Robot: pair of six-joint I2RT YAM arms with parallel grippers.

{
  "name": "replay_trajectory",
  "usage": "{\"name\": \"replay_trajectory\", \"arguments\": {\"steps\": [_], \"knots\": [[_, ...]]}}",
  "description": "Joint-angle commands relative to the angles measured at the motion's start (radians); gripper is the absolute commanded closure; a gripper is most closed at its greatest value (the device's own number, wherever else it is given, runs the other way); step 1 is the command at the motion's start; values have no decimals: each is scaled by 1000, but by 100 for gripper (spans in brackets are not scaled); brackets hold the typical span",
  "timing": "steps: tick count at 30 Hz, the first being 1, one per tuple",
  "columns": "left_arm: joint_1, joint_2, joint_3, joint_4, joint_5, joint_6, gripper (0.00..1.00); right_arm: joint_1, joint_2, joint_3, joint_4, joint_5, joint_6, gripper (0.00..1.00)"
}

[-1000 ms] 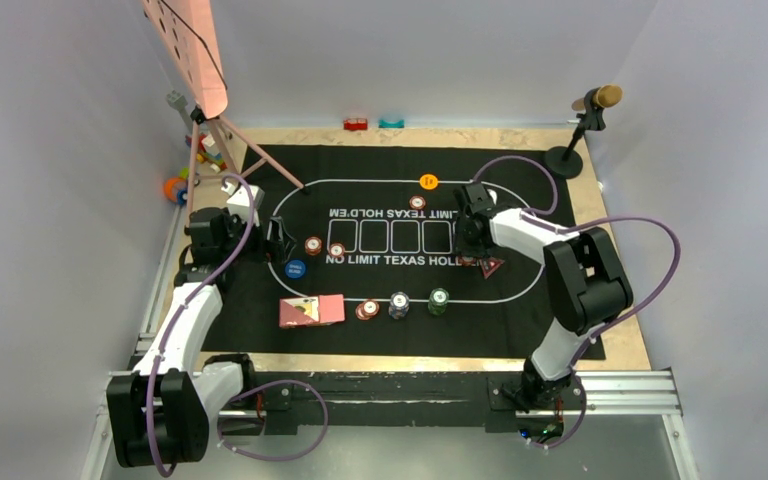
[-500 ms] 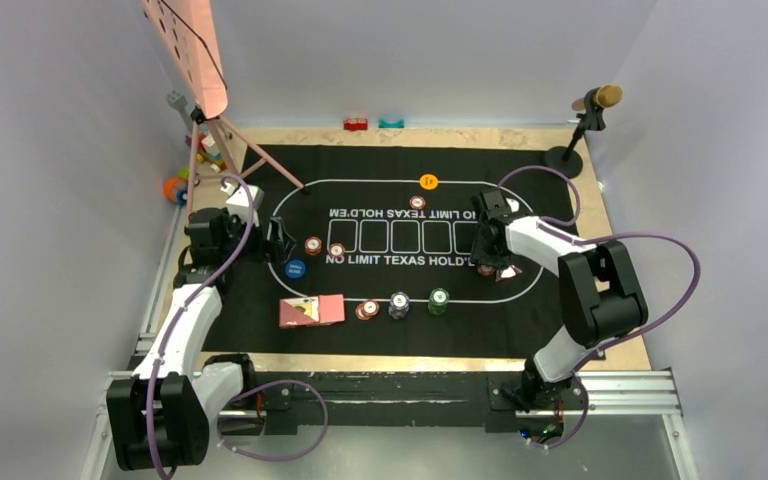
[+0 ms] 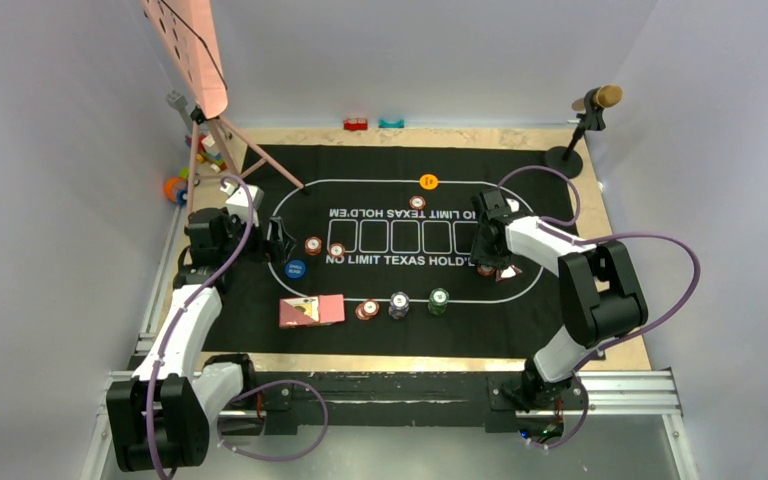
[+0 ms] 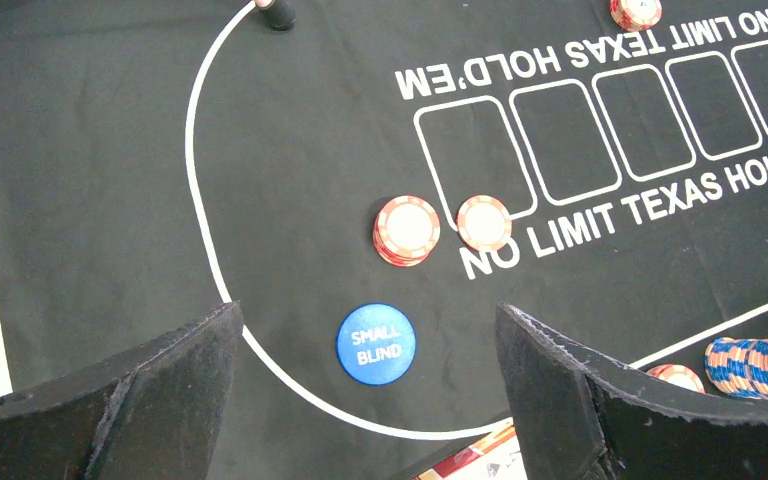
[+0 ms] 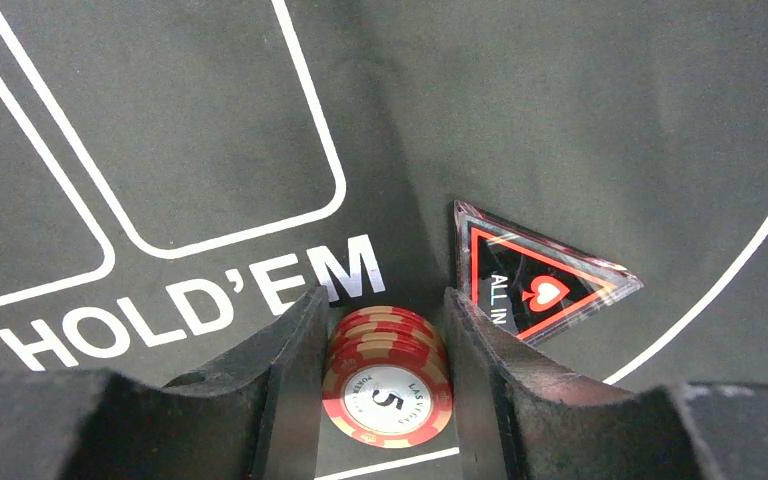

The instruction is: Distribute texas hold em gaming equipment

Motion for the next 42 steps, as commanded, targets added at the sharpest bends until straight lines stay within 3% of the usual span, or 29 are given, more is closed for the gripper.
{"name": "replay_trajectory", "arguments": {"steps": [1, 6, 10, 18, 26, 33, 42], "knots": [[-5, -12, 4, 19, 20, 14, 0, -3, 11, 2, -50, 9, 3, 55], [-4, -13, 4, 19, 22, 14, 0, -3, 1, 4, -59, 2, -4, 48], [-4, -14, 3, 19, 24, 15, 0, -3, -7, 8, -59, 4, -5, 37], [-4, -13, 5, 20, 17, 11, 0, 10, -119, 28, -66, 3, -6, 36], [-4, -10, 13, 15, -10, 2, 0, 289, -231, 173, -50, -25, -90, 31], [-4, 0, 19, 6, -16, 10, 0, 560, -211, 186, -14, -84, -170, 26], [-4, 2, 20, 4, -20, 14, 0, 719, -104, 162, 11, -117, -143, 23]]}}
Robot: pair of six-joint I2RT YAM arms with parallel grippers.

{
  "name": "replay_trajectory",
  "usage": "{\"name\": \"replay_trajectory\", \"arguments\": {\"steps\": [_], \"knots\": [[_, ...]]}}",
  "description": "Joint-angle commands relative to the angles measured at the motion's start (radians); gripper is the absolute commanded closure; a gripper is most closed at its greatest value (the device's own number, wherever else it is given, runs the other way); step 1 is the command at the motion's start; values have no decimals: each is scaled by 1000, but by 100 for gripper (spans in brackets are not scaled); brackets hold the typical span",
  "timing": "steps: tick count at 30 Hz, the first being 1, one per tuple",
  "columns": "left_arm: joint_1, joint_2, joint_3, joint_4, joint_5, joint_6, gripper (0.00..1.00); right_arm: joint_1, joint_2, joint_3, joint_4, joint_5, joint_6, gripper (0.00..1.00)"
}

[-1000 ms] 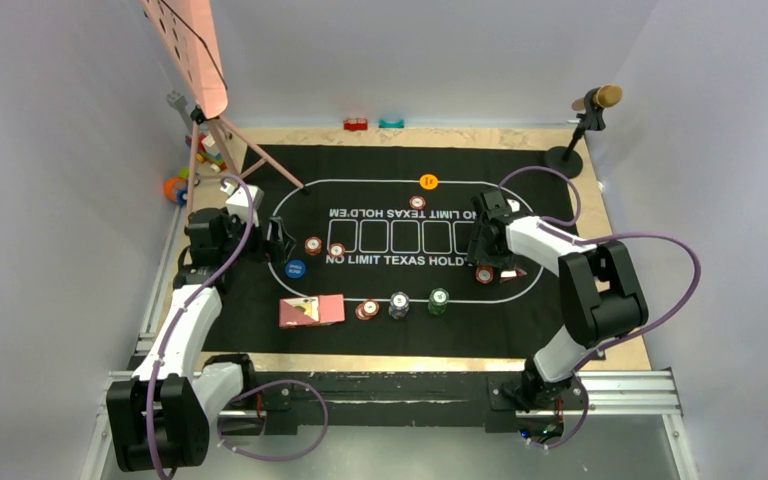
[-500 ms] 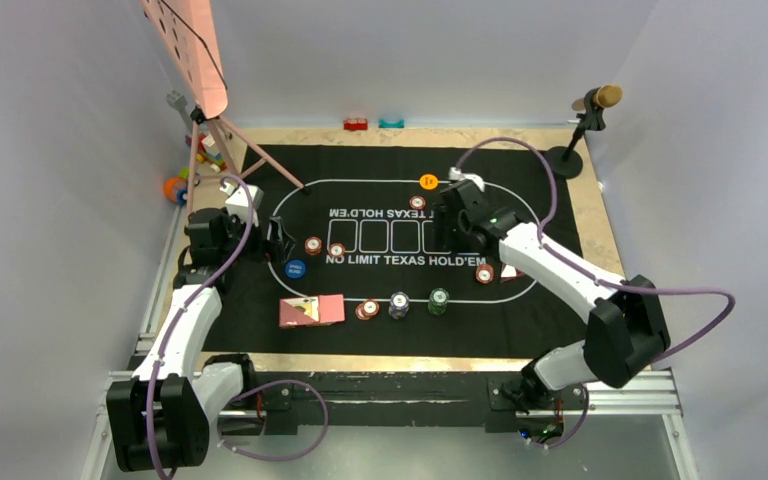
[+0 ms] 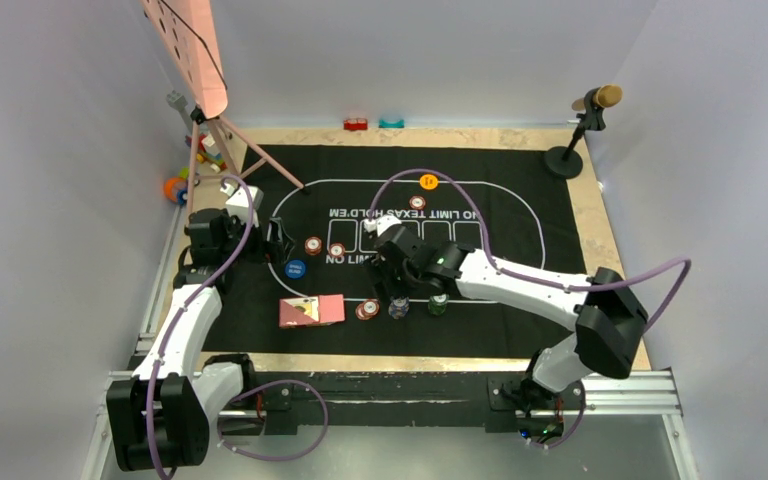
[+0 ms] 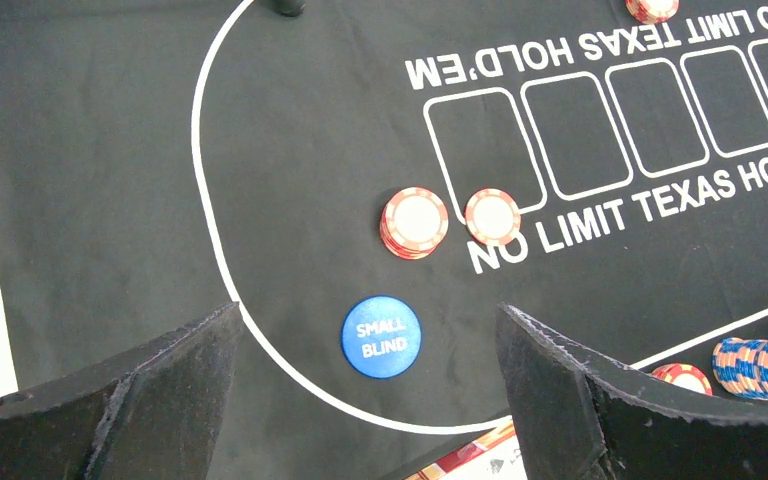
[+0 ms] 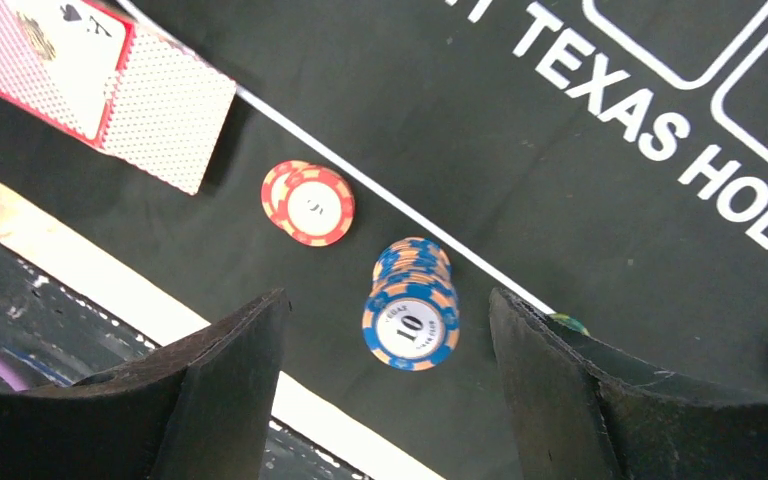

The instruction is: Distribute texas hold em gaming equipment

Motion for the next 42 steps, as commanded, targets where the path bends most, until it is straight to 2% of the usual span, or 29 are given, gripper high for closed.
{"name": "replay_trajectory", "arguments": {"steps": [1, 7, 15, 32, 38, 42], "knots": [[-5, -1, 20, 19, -1, 15, 0, 38, 50, -14, 26, -10, 2, 23], [-4, -4, 20, 19, -2, 15, 0, 46, 92, -43, 43, 5, 4, 26], [-5, -8, 18, 20, -3, 15, 0, 48, 82, -66, 56, 15, 17, 37], [-5, -19, 17, 18, -1, 12, 0, 48, 93, -70, 44, 51, 9, 74], [-4, -19, 17, 19, 1, 10, 0, 48, 41, -29, 8, 94, 4, 96], [-4, -21, 17, 19, 2, 9, 0, 48, 28, 11, -17, 105, -10, 100]]}}
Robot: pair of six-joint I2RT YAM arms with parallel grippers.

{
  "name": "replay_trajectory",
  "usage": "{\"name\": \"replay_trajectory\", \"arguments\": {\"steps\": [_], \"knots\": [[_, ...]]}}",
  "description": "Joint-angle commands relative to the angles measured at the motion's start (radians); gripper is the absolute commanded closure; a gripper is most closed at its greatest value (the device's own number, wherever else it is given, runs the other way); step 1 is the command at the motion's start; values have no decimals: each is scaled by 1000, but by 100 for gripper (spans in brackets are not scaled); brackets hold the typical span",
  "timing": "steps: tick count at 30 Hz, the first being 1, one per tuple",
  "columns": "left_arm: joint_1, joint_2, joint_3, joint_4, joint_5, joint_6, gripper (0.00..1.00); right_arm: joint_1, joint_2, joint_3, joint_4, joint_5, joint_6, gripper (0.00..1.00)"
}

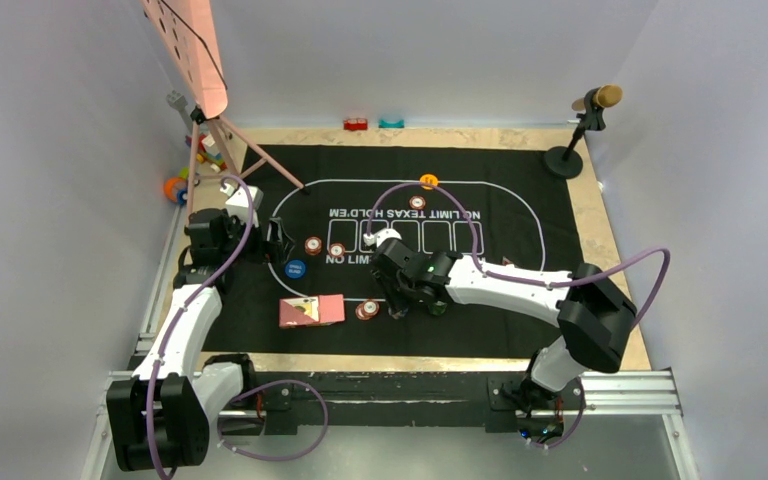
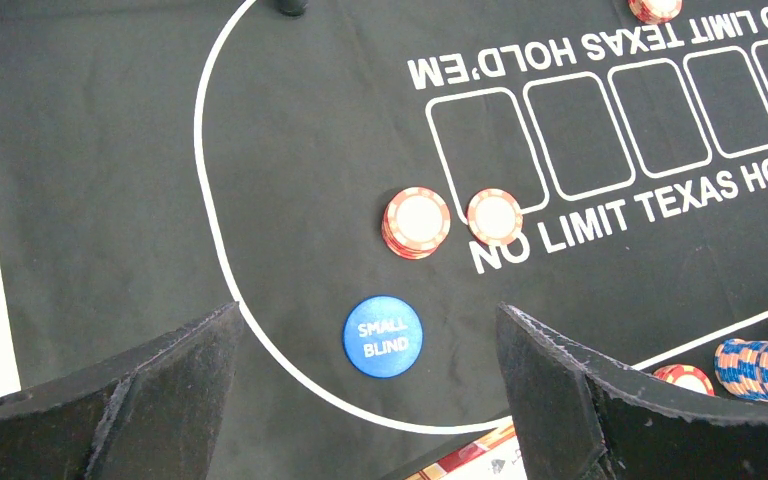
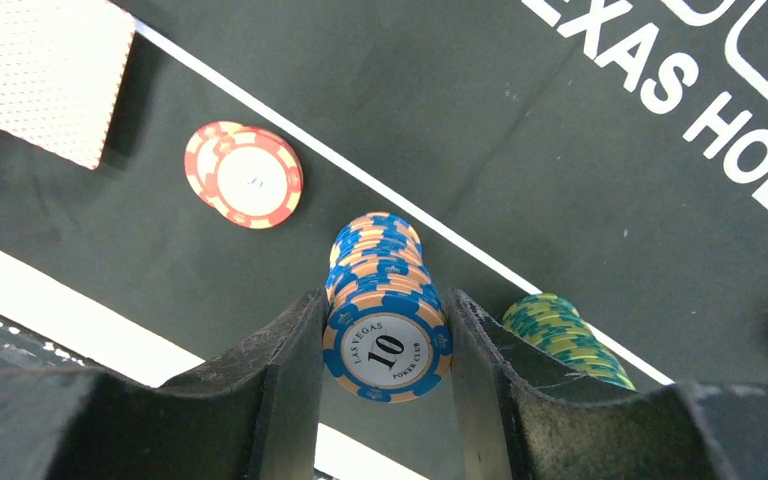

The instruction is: Distribute texas hold em gaming equipment

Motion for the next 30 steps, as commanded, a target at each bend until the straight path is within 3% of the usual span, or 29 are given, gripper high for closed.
{"name": "replay_trajectory", "arguments": {"steps": [1, 11, 30], "knots": [[-5, -21, 17, 20, 8, 9, 0, 1, -50, 76, -21, 50, -16, 100], [-4, -20, 17, 22, 9, 8, 0, 1, -15, 132, 8, 33, -39, 100], [-5, 17, 37, -2, -15, 9, 0, 11, 539, 647, 152, -105, -208, 100]]}}
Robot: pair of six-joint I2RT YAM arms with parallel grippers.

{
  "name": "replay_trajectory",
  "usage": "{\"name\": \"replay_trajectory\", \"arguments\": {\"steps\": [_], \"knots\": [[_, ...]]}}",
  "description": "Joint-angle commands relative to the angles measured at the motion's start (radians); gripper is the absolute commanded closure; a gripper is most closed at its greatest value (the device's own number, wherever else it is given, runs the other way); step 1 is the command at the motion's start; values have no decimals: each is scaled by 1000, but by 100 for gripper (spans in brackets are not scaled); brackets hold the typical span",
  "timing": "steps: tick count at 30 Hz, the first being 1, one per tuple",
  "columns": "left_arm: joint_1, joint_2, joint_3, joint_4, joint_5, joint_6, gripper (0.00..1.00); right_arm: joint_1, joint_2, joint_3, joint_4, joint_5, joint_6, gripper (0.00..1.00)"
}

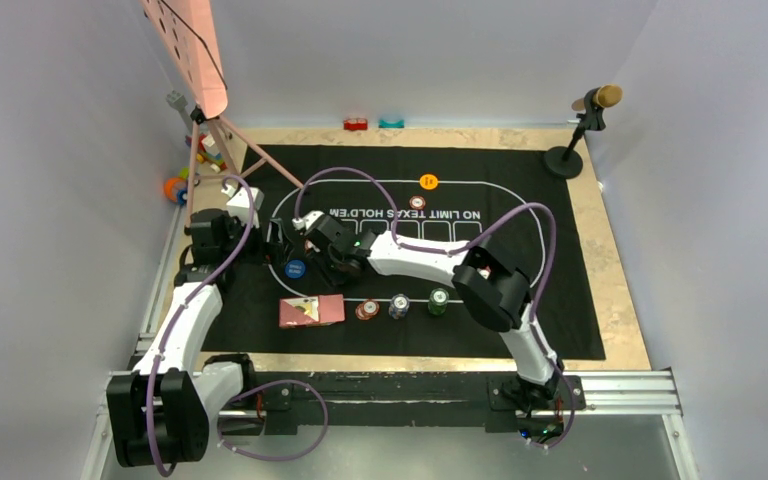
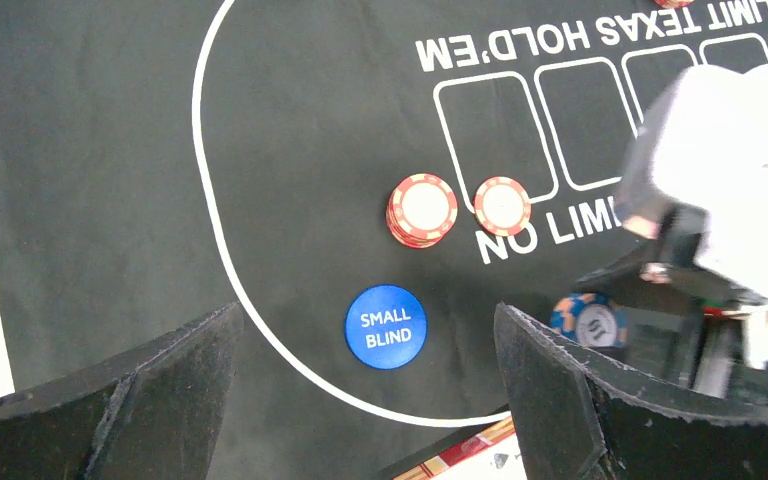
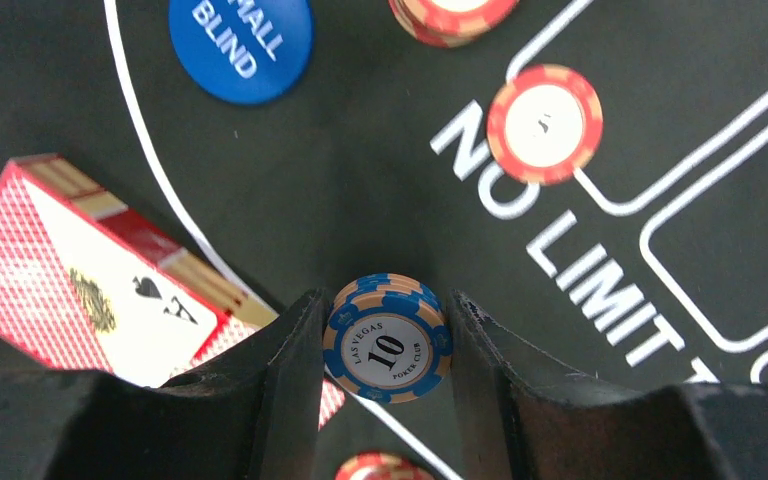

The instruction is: Distribute texas hold em gaming equipment

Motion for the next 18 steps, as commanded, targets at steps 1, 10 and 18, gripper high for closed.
{"name": "replay_trajectory", "arguments": {"steps": [1, 10, 18], "knots": [[-4, -4, 37, 14, -4, 11, 0, 5, 43, 128, 59, -14, -43, 100], [-4, -16, 32, 18, -2, 13, 0, 5, 171, 239, 80, -10, -53, 100], [-4, -32, 21, 26, 7, 17, 0, 5, 210, 256, 67, -21, -57, 83]]}}
